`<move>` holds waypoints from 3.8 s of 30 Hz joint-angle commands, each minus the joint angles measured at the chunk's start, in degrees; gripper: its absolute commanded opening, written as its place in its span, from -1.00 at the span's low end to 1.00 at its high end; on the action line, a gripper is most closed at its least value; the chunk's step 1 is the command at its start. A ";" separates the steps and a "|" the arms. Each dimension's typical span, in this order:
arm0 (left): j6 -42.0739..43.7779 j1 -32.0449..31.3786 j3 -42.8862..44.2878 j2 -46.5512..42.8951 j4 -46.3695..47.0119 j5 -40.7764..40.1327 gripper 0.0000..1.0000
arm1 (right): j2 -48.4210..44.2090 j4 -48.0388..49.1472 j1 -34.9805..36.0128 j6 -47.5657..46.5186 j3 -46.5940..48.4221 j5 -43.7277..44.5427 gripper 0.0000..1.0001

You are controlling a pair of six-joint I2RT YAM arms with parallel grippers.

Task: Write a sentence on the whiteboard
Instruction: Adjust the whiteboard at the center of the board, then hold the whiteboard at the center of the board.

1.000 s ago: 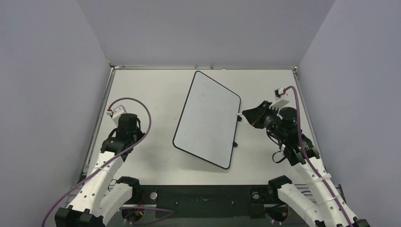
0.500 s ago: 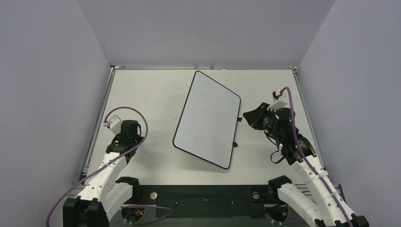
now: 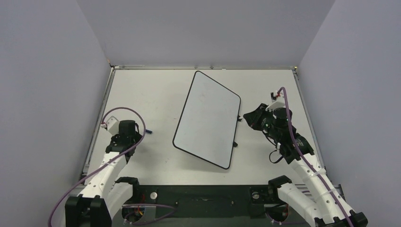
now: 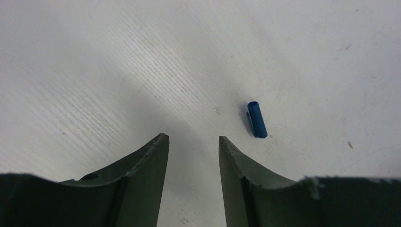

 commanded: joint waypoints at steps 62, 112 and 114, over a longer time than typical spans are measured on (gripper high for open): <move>45.54 -23.76 118.12 90.40 -15.70 76.00 -0.23 | -1.99 -11.08 9.57 4.19 -4.31 22.68 -1.00; 39.37 -14.54 75.15 45.98 -21.12 44.37 0.23 | -9.69 1.00 9.70 -1.07 -3.68 11.61 -1.00; 39.82 -14.54 71.40 43.32 -19.82 45.16 0.23 | -9.18 1.98 9.74 -0.93 -3.81 10.62 -1.00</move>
